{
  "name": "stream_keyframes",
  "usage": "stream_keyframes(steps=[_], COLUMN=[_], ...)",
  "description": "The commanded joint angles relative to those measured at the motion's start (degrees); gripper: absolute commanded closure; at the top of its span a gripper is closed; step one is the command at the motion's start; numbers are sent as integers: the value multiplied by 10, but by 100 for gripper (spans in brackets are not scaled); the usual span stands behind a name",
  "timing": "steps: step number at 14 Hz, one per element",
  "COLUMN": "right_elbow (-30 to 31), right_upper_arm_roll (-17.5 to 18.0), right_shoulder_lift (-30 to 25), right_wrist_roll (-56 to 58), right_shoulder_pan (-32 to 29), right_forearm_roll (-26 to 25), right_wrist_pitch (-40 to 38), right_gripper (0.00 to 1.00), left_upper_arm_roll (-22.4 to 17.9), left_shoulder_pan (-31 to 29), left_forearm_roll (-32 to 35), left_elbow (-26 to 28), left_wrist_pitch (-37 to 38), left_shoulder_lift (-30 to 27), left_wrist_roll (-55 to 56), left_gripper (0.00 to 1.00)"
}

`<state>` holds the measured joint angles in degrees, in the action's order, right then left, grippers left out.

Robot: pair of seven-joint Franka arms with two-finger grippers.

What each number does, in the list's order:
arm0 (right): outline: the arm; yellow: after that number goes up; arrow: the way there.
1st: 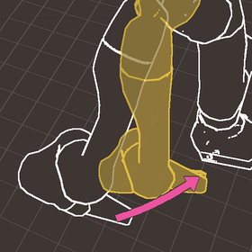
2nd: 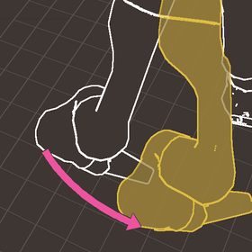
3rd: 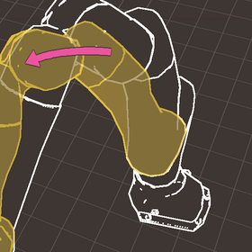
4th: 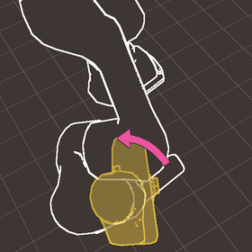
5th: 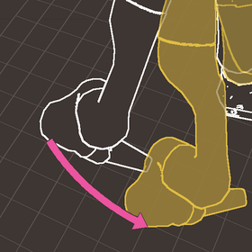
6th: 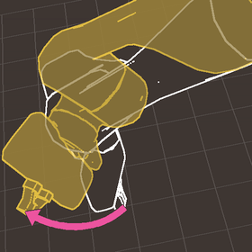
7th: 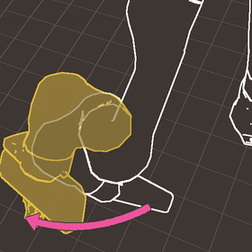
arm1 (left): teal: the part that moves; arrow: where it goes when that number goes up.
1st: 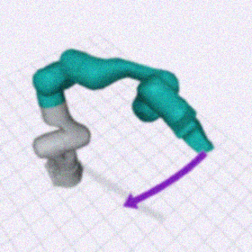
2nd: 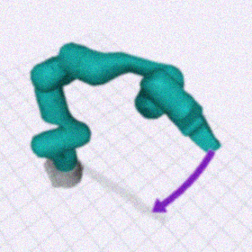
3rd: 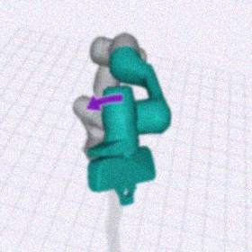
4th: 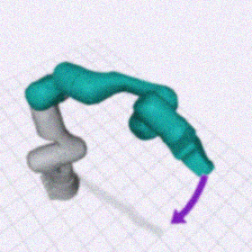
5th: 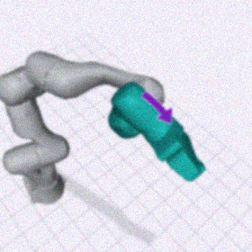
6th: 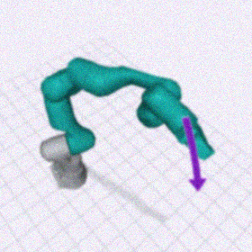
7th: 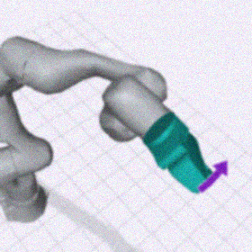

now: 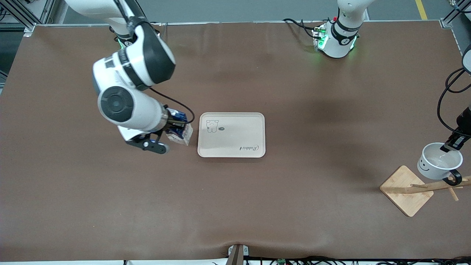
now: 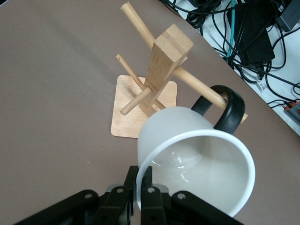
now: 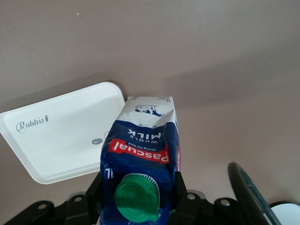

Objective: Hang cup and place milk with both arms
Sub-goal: 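Lift the milk away while the left gripper hangs the mug handle on peg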

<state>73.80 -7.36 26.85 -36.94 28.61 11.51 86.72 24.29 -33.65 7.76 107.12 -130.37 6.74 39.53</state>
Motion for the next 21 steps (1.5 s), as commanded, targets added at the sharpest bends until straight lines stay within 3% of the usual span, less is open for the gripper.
stream_keyframes(steps=[1,5,6,7,8,9,13,16,21], right_elbow=[-17,-22,-21,-21,-21,-19,5,25,91], right_upper_arm_roll=[5,3,2,2,4,4,4,4,5], right_shoulder_lift=[-13,-21,-23,-24,-24,-24,-22,-19,-20], right_wrist_roll=[62,162,182,207,233,248,304,359,407], right_shoulder_pan=[-43,-108,-122,-137,-151,-161,-216,-257,-299], right_forearm_roll=[10,4,3,-3,-17,-33,-58,-69,-94], right_wrist_pitch=[-36,-56,-62,-68,-69,-69,-68,-57,-20], right_gripper=[95,95,95,94,93,93,93,93,91], left_upper_arm_roll=[3,3,2,2,2,2,8,25,44], left_shoulder_pan=[-6,-6,-6,-7,-8,-10,-6,4,11], left_forearm_roll=[-13,-13,-13,-13,-13,-14,-16,-14,-11], left_elbow=[11,11,10,9,7,5,-16,-62,-114], left_wrist_pitch=[-8,-8,-8,-8,-8,-8,1,61,153], left_shoulder_lift=[-6,1,3,4,4,4,5,11,20], left_wrist_roll=[-13,-13,-13,-13,-14,-15,-13,-13,-132], left_gripper=[100,95,80,57,19,0,0,0,0])
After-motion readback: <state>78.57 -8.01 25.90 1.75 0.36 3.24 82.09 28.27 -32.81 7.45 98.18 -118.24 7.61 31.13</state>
